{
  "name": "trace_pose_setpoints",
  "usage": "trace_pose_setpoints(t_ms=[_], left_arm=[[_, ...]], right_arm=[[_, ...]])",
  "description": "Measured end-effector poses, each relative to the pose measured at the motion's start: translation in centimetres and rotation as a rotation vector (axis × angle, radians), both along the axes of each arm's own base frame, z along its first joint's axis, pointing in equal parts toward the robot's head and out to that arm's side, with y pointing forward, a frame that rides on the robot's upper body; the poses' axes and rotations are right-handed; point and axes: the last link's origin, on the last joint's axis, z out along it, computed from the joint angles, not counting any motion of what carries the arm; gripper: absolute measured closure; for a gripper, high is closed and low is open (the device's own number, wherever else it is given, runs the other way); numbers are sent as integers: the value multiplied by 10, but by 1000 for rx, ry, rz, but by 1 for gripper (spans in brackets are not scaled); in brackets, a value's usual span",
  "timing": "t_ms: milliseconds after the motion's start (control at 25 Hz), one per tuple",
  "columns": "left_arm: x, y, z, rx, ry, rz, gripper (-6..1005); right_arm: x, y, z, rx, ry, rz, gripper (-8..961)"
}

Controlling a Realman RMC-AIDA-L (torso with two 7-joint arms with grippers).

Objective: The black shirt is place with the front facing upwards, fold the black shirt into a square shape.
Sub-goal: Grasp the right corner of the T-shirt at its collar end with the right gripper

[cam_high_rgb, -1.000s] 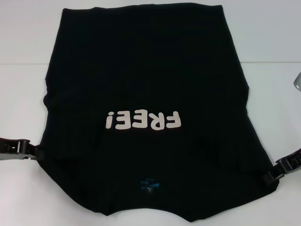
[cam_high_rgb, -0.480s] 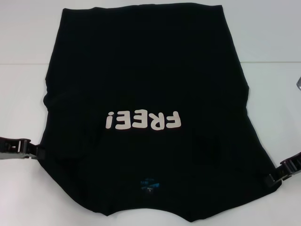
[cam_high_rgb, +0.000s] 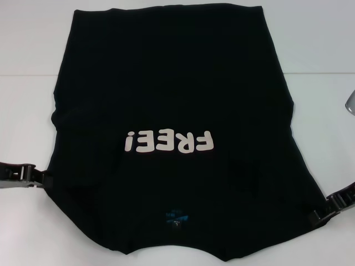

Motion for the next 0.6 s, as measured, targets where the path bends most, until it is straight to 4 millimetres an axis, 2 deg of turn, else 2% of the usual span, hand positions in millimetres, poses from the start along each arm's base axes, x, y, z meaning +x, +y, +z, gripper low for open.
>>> trace_pose_setpoints(t_ms=[200,600], left_arm=[[-1,-1,0,0,0,2,960],[1,-1,0,-7,-4,-1,960]], right_arm=[[0,0,-1,0,2,-1,376],[-1,-4,-6,-14,-16,19,501]])
